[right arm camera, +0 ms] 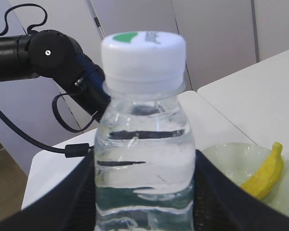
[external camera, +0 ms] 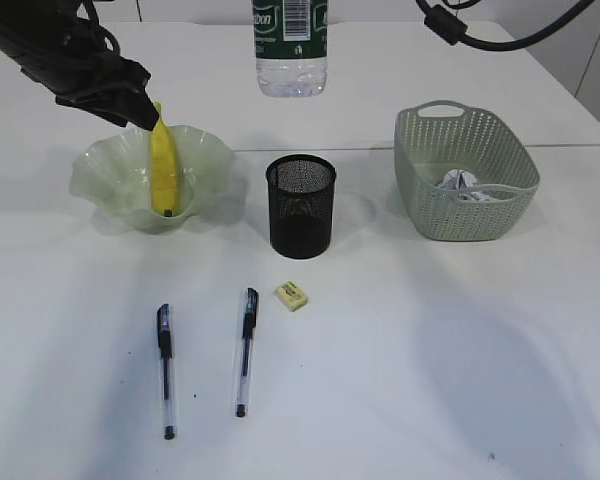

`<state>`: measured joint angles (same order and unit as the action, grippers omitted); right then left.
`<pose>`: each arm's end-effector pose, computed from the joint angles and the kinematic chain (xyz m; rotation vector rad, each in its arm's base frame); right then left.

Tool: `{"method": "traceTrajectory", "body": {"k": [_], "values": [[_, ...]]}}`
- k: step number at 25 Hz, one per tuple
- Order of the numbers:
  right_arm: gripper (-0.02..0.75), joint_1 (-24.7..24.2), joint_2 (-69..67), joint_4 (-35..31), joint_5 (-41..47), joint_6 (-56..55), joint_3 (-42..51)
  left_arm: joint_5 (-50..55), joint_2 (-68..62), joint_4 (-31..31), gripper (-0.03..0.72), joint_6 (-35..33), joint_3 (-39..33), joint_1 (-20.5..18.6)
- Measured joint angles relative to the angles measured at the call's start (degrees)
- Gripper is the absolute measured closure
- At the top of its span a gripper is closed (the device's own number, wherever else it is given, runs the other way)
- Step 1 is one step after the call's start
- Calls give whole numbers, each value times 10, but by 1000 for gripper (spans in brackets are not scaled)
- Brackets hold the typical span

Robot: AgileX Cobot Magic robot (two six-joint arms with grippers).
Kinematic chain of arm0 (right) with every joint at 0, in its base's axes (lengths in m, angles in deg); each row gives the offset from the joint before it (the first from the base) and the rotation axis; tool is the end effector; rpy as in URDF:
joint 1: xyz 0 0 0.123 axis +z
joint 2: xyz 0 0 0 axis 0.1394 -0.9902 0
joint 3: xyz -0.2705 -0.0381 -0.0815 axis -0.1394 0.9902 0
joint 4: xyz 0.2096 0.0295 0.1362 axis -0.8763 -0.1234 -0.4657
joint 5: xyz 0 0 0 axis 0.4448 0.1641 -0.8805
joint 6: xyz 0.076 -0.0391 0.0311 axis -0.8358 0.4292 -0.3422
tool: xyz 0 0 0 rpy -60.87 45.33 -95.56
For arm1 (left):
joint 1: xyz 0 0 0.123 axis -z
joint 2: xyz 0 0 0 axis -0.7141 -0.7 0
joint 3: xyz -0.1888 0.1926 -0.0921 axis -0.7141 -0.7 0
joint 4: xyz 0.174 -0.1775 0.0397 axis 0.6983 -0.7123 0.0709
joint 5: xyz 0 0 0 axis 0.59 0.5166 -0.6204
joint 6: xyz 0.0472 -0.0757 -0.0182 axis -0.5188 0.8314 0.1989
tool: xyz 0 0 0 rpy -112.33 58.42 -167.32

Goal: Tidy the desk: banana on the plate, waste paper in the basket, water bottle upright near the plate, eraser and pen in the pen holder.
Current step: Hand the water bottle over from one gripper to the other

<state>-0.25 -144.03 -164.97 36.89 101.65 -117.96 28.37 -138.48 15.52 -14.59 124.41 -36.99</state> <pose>0.4393 0.1449 0.3659 -0.9945 1.5652 1.1325 0.4315 -0.0919 0.2766 0.4885 2.4779 -0.3754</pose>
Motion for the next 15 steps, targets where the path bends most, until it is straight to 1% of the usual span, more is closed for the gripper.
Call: {"method": "traceTrajectory", "body": {"k": [3, 5, 8, 10, 12, 15], "values": [[358, 0, 0, 0, 0, 0, 0, -8, 3, -31, 405, -40, 0, -1], [358, 0, 0, 0, 0, 0, 0, -8, 9, -39, 416, -54, 0, -6], [358, 0, 0, 0, 0, 0, 0, -8, 23, -49, 430, -64, 0, -22], [358, 0, 0, 0, 0, 3, 0, -8, 33, -66, 435, -87, 0, -37], [358, 0, 0, 0, 0, 4, 0, -7, 45, -110, 437, -133, 0, -54], [358, 0, 0, 0, 0, 4, 0, 27, 54, -216, 441, -230, 0, -80]]}}
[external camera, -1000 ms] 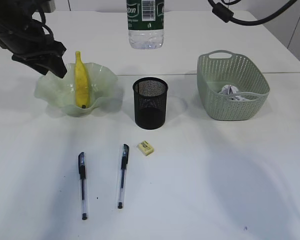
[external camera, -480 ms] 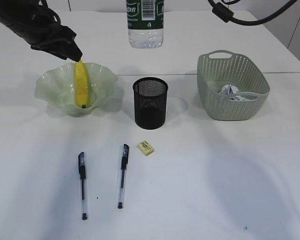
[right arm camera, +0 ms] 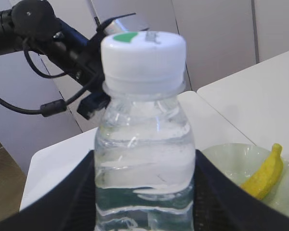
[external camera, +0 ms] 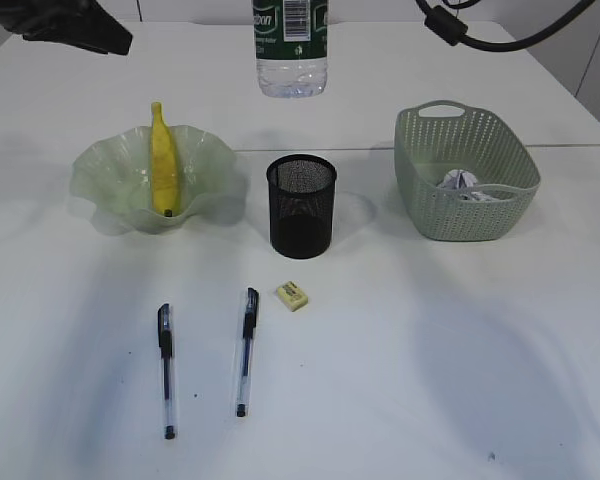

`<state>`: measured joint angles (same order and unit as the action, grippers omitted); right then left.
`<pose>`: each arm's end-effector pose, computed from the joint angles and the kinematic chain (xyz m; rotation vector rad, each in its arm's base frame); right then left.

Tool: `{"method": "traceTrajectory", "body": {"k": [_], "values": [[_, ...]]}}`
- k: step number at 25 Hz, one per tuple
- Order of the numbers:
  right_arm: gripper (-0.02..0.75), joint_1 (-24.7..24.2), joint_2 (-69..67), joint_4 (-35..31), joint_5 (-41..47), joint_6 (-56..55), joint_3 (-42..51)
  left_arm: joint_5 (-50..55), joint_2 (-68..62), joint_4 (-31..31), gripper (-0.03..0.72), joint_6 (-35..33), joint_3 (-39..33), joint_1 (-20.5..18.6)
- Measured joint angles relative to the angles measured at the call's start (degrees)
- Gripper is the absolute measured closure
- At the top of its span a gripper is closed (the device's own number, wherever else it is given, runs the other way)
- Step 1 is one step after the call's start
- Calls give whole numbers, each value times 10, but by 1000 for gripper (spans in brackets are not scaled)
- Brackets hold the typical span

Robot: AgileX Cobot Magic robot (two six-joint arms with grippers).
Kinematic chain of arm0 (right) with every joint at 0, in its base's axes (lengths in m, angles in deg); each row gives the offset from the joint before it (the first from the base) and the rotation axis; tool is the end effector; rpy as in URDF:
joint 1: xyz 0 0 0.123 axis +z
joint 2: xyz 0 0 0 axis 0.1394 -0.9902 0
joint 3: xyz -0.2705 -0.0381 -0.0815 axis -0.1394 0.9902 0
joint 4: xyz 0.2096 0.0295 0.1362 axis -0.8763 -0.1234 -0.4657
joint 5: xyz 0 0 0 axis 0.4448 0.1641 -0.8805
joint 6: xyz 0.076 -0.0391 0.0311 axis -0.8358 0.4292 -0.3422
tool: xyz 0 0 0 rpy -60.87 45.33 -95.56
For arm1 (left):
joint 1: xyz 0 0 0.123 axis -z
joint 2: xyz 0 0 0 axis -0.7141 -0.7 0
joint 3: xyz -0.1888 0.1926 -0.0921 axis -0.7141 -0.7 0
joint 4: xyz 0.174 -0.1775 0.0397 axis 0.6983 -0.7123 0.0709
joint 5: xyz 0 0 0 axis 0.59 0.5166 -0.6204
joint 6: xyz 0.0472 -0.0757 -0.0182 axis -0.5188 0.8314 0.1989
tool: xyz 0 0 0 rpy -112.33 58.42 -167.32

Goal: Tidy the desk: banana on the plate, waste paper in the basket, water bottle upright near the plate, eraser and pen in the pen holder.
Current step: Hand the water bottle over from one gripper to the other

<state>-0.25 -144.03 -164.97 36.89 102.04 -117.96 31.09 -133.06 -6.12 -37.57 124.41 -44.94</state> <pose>0.4393 0.1449 0.3659 -0.9992 1.5607 1.1278 0.4210 -0.0543 0.3300 0.5834 2.1975 -0.5464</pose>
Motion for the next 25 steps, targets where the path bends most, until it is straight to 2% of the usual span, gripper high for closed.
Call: {"method": "traceTrajectory", "body": {"k": [3, 7, 13, 19, 25], "values": [[358, 0, 0, 0, 0, 1, 0, 55, 1, -100, 441, -88, 0, -16], [358, 0, 0, 0, 0, 1, 0, 124, 1, -184, 442, -188, 0, -22], [359, 0, 0, 0, 0, 2, 0, 177, 1, -237, 445, -256, -10, -32], [359, 0, 0, 0, 0, 3, 0, 175, 1, -315, 445, -350, -107, -80], [359, 0, 0, 0, 0, 10, 0, 174, 3, -363, 445, -456, -199, -81]]}}
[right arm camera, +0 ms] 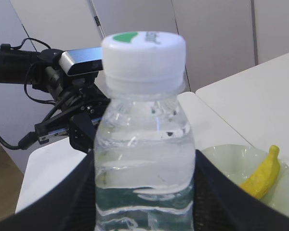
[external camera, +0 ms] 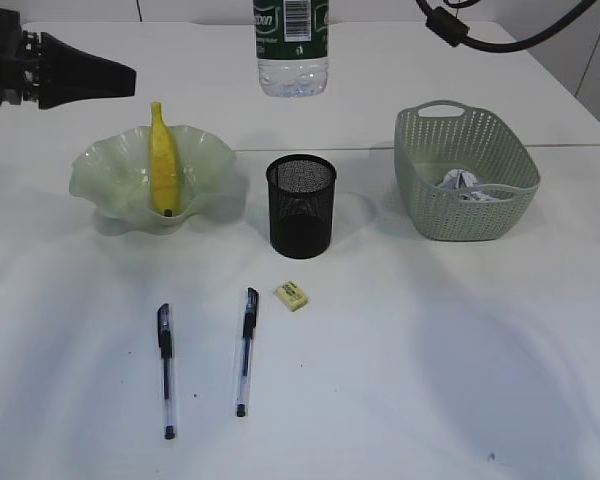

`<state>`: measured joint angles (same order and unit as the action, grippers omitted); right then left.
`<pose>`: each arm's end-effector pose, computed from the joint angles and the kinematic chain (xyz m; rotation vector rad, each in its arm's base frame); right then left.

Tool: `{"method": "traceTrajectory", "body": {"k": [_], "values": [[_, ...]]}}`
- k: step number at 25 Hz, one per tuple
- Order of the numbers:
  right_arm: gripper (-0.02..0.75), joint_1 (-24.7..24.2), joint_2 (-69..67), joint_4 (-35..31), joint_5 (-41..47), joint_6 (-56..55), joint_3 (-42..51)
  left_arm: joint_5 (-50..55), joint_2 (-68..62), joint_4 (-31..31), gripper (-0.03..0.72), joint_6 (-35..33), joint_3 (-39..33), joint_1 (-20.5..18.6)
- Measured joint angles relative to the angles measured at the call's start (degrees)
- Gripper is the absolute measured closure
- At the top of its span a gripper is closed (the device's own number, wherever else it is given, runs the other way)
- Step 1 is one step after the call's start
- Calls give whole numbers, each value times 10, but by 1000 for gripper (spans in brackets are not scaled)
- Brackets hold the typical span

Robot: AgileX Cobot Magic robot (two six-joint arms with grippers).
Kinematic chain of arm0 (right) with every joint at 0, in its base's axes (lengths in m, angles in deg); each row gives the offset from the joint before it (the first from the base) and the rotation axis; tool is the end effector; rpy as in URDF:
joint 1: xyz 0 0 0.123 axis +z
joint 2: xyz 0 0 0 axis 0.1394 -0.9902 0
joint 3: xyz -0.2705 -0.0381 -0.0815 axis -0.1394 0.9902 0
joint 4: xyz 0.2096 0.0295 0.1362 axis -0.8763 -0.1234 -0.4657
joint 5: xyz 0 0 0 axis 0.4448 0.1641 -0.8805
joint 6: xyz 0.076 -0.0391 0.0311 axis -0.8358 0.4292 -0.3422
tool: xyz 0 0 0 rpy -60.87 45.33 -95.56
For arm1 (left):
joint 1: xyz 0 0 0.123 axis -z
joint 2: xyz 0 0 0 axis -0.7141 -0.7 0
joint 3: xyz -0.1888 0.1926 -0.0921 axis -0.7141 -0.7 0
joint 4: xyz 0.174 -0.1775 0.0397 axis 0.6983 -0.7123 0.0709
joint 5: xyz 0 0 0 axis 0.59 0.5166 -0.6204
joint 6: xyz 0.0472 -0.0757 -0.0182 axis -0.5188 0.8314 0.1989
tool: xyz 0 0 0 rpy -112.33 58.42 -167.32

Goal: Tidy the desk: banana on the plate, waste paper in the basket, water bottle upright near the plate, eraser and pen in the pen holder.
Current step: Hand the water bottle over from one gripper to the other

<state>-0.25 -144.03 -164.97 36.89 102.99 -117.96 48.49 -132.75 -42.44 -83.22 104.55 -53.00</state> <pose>0.4393 0.1449 0.3659 -1.0104 1.5497 1.1163 0.3860 -0.0340 0.2752 0.8186 1.8066 -0.9792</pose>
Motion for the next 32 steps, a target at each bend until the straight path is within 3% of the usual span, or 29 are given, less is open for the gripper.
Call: {"method": "traceTrajectory", "body": {"k": [10, 14, 23, 32], "values": [[359, 0, 0, 0, 0, 9, 0, -11, 3, -100, 445, -139, -129, 2], [359, 0, 0, 0, 0, 13, 0, -14, 3, -112, 445, -146, -136, 2], [359, 0, 0, 0, 0, 23, 0, -14, 3, -181, 445, -94, -136, 2], [359, 0, 1, 0, 0, 25, 0, -14, 3, -162, 445, -92, -136, 2]]}}
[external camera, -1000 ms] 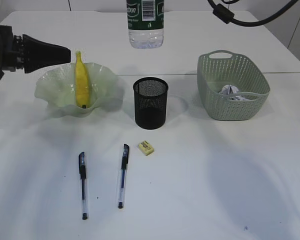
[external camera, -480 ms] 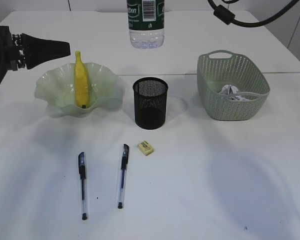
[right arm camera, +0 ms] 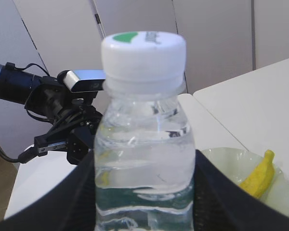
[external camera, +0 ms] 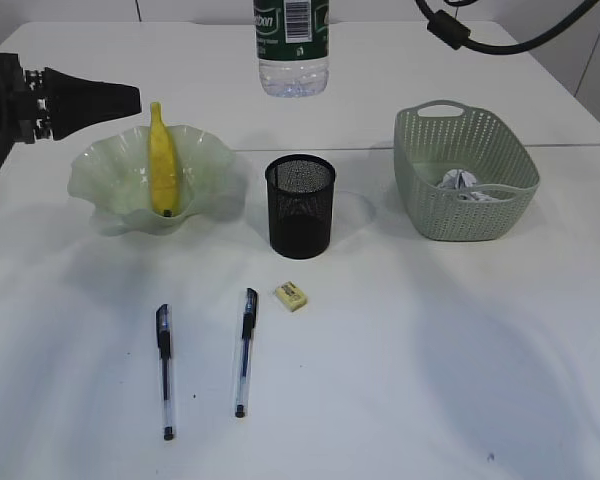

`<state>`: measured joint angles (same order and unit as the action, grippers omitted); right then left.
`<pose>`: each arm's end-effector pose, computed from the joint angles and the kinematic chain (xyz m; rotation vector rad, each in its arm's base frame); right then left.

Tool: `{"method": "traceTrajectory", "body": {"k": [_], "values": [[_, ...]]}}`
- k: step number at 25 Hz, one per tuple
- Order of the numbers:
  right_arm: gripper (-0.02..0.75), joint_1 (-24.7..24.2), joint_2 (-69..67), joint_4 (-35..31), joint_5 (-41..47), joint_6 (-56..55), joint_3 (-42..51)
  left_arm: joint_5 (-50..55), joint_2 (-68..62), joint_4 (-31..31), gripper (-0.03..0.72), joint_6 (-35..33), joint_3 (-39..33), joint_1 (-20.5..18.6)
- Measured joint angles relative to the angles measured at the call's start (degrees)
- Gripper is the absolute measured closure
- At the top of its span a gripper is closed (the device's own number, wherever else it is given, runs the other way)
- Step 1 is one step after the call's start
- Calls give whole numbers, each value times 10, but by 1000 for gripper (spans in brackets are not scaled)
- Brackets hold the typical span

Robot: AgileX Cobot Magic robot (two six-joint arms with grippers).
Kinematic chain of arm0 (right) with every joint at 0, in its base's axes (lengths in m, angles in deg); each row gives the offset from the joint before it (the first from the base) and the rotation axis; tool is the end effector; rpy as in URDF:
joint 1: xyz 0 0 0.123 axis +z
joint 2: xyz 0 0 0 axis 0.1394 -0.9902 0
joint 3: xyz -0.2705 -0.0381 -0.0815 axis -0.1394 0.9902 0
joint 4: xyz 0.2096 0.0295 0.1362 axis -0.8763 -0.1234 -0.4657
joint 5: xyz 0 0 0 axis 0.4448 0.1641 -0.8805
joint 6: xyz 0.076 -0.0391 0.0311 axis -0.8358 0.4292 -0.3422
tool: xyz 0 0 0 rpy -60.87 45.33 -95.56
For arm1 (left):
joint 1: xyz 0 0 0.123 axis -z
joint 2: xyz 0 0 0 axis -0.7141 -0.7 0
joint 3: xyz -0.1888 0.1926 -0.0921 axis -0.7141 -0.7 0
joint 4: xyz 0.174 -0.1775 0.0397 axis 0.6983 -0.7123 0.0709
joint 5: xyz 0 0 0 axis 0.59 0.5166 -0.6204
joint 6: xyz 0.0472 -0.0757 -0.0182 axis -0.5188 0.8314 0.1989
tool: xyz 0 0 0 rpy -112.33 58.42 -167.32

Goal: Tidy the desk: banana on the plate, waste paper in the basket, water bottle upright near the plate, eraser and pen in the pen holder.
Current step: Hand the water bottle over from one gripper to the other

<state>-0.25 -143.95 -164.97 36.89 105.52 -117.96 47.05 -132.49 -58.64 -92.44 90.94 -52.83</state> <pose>0.4389 0.1449 0.3665 -1.0402 1.5191 1.0850 0.3688 -0.0369 0.2355 0.5558 1.7629 -1.0782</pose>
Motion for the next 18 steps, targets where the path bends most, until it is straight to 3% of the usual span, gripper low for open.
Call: {"method": "traceTrajectory", "body": {"k": [18], "values": [[359, 2, 0, 33, 0, 35, 0, 0, 0, 7, 445, -12, 0, 0]]}}
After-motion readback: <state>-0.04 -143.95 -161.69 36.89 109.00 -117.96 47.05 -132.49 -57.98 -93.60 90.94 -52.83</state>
